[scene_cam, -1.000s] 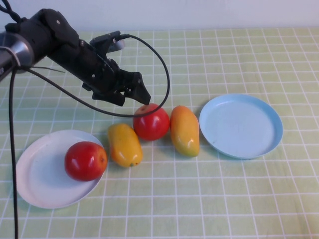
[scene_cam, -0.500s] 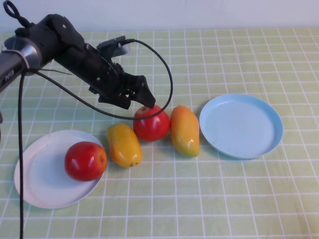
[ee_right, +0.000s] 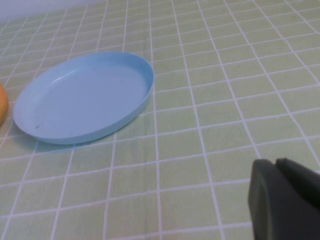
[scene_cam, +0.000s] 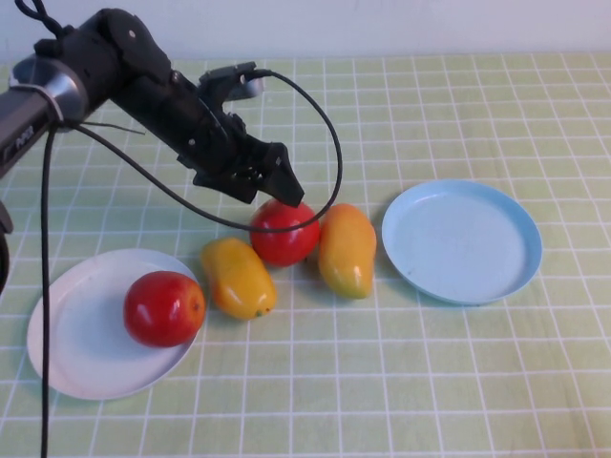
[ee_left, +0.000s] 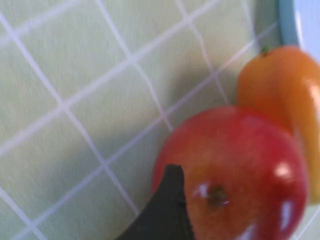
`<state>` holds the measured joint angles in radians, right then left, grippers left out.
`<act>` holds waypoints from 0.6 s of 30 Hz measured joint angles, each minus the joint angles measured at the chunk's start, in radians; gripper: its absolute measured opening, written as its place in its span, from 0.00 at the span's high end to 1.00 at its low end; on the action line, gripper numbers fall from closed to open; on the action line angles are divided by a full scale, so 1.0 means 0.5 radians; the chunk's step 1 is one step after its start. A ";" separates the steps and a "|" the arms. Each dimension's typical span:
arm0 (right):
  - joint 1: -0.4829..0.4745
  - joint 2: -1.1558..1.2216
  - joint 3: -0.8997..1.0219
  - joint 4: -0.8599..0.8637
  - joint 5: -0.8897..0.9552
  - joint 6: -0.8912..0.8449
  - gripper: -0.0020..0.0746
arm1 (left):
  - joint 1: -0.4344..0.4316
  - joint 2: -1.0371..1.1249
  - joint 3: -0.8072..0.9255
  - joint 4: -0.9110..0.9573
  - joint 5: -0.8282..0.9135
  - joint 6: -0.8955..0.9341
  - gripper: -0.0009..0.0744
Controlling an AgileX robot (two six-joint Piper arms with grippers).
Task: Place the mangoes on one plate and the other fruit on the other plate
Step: Put one type of fruit in the left plate
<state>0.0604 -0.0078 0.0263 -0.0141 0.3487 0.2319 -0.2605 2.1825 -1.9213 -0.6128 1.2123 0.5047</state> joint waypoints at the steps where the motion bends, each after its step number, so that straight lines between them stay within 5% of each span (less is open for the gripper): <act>1: 0.000 0.000 0.000 0.000 0.000 0.000 0.99 | 0.000 0.000 -0.029 0.000 -0.001 0.000 0.15; 8: 0.000 0.000 0.000 0.000 0.000 0.000 1.00 | -0.016 0.000 -0.130 0.064 0.004 0.000 0.15; 18: 0.000 0.000 0.000 0.000 0.000 0.000 1.00 | -0.214 0.000 -0.134 0.608 0.022 0.000 0.15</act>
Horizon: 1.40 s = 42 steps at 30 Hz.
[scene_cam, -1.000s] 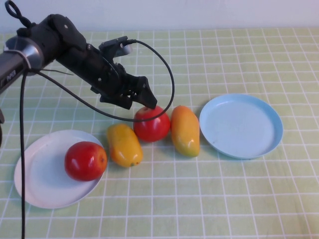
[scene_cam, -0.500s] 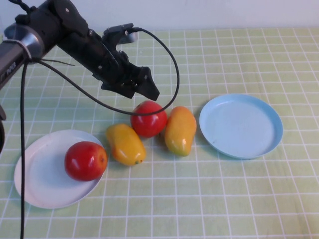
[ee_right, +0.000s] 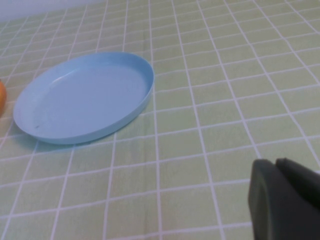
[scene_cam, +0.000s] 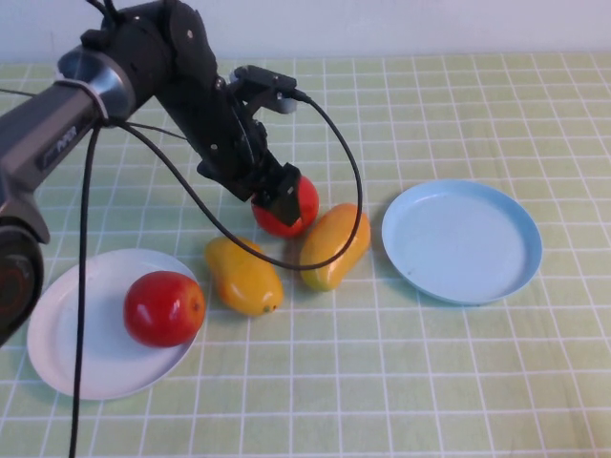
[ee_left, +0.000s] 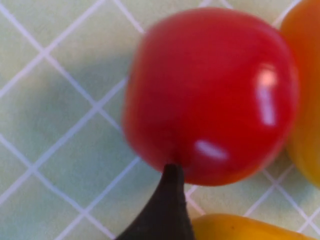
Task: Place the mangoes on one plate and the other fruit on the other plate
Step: Put one type of fruit in the left plate
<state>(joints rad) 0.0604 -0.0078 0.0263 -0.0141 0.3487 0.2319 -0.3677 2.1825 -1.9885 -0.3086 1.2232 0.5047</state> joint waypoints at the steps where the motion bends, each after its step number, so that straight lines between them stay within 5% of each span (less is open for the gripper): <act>1: 0.000 0.000 0.000 0.000 0.000 0.000 1.00 | -0.022 0.000 0.000 0.020 0.000 0.004 0.15; 11: 0.000 0.000 0.000 0.000 0.000 0.000 0.99 | -0.077 -0.004 -0.029 0.069 -0.275 0.274 0.15; 42: 0.000 0.000 0.000 0.000 0.000 0.000 0.99 | -0.088 0.111 -0.040 0.204 -0.304 0.199 0.15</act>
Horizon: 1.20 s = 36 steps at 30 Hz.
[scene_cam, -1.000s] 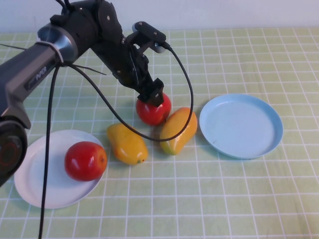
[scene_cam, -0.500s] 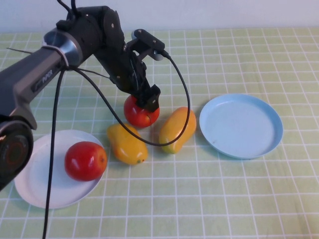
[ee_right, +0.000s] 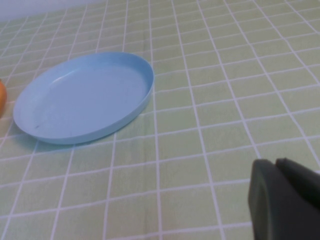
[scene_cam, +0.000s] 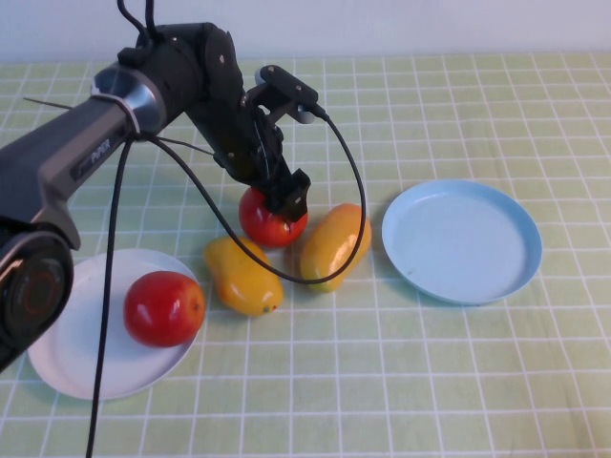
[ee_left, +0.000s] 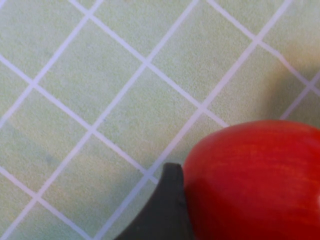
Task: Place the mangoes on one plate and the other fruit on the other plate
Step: Put one type of fruit in the left plate
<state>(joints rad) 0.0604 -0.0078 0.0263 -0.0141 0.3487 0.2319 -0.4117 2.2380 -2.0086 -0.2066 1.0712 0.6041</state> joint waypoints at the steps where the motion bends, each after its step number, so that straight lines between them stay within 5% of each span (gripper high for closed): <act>1: 0.000 0.000 0.000 0.000 0.000 0.000 1.00 | 0.000 0.000 0.000 0.000 0.000 0.000 0.15; 23: 0.000 0.000 0.000 0.000 0.000 0.000 1.00 | -0.005 -0.091 0.001 0.020 0.080 -0.006 0.22; 31: 0.000 0.000 0.000 0.000 0.000 0.000 0.99 | 0.003 -0.628 0.035 0.164 0.248 -0.061 0.23; 36: 0.000 0.000 0.000 0.000 0.000 0.000 0.99 | 0.003 -1.060 0.357 0.332 0.263 -0.103 0.23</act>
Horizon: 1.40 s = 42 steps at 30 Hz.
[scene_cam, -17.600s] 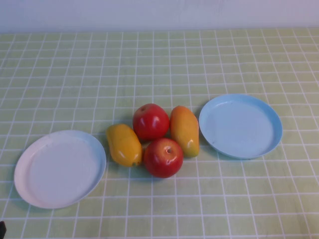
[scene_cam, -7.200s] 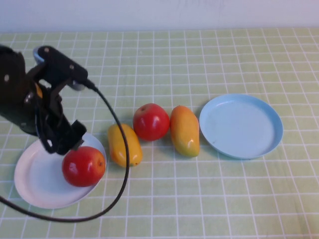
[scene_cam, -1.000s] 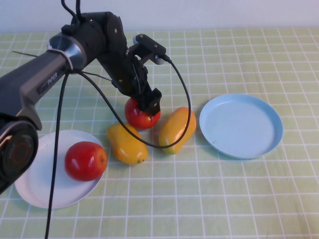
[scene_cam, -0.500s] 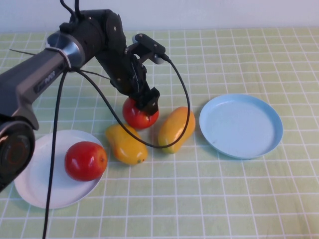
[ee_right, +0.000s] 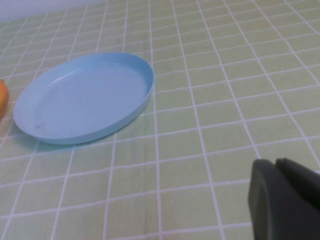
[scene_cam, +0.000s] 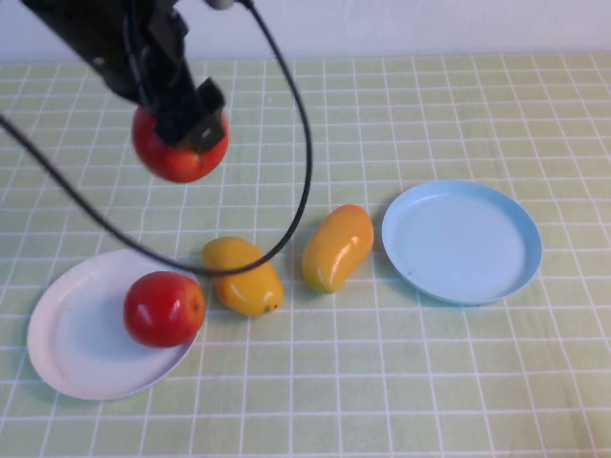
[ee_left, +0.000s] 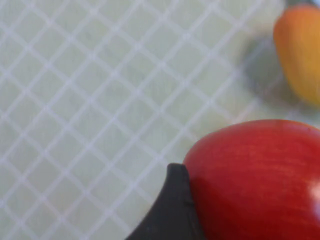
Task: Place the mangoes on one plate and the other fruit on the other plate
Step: Put one type of fruit in the left plate
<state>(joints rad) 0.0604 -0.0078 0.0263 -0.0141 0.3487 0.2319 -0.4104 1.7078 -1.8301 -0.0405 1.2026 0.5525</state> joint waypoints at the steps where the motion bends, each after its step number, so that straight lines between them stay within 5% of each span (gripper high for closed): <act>1: 0.000 0.000 0.000 0.000 0.000 0.000 0.99 | 0.000 -0.090 0.125 0.048 0.004 -0.001 0.23; 7: 0.000 0.000 0.000 0.000 0.000 0.000 0.99 | 0.016 -0.488 0.895 0.264 -0.016 -0.053 0.23; 12: 0.000 0.000 0.000 0.000 0.000 0.000 0.99 | 0.141 -0.713 1.188 0.303 -0.016 -0.214 0.23; 23: 0.000 0.000 0.000 0.000 0.000 0.000 0.99 | 0.360 -0.572 1.231 0.315 -0.033 -0.926 0.23; 42: 0.000 0.000 0.000 0.000 0.000 0.000 0.99 | 0.544 -0.100 1.236 0.185 -0.437 -1.080 0.23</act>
<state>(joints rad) 0.0604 -0.0078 0.0263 -0.0141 0.3487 0.2319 -0.1386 1.6576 -1.2124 0.0523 0.9841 0.0124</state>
